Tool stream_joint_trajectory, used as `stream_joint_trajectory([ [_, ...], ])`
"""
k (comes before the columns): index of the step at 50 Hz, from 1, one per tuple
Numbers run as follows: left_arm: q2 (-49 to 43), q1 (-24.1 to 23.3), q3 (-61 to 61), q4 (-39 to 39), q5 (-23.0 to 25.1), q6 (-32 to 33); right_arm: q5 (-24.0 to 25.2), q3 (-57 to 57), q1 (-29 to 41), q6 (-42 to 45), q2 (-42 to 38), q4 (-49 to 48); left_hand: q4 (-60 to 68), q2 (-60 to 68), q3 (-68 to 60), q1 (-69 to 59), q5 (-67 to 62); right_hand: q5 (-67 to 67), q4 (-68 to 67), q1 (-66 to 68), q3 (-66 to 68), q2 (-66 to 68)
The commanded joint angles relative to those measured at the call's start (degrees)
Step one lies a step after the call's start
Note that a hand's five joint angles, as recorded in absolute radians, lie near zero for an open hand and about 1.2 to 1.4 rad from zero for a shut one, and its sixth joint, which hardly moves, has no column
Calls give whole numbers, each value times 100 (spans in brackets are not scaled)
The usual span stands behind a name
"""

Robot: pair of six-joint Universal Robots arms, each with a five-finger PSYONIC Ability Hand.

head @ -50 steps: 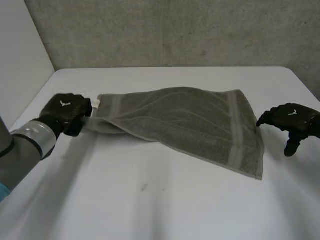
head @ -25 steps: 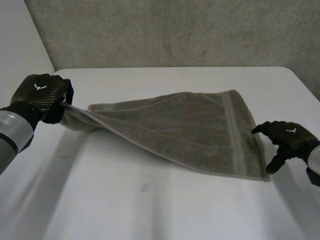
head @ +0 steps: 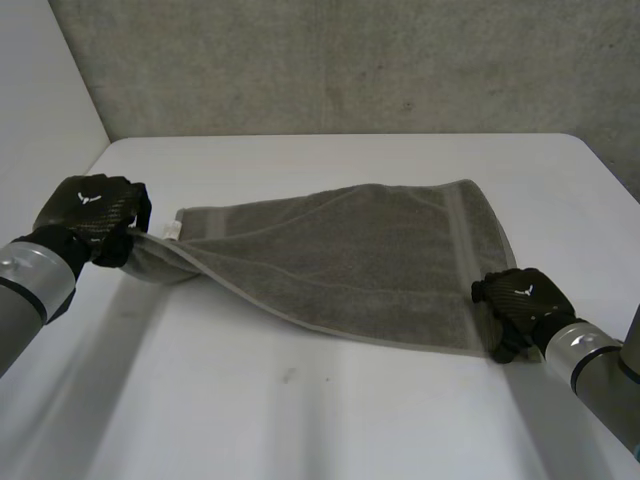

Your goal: Fold the towel.

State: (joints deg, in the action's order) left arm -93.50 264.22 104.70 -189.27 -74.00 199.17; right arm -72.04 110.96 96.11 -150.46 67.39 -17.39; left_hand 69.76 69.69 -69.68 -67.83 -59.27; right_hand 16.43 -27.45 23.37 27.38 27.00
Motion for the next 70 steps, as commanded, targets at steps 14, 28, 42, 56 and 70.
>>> stream_joint_trajectory([
  [14,-54,-2,6,-40,0,-1,-12,-320,-40,263,-332,-388,1024,1031,-1032,-1217,-1073,1645,-1543,1951,1550,1588],
  [28,-54,-2,15,-40,0,-1,-39,-689,-5,246,-376,-345,1024,1031,-1032,-1217,-1073,1612,-1510,1918,1517,1555],
  [42,-54,-11,59,-40,0,-1,-21,-743,-13,307,-402,-300,1024,1031,-1032,-1217,-1073,1696,-1594,2002,1601,1639],
  [56,-63,-2,86,-40,0,-1,181,-453,-75,456,-33,43,1024,1031,-1032,-1217,-1073,79,23,385,-15,23],
  [70,-54,7,94,-40,0,-1,760,-356,-75,869,-42,-28,1024,1031,-1032,-1217,-1073,5010,-4908,5316,4916,4954],
])
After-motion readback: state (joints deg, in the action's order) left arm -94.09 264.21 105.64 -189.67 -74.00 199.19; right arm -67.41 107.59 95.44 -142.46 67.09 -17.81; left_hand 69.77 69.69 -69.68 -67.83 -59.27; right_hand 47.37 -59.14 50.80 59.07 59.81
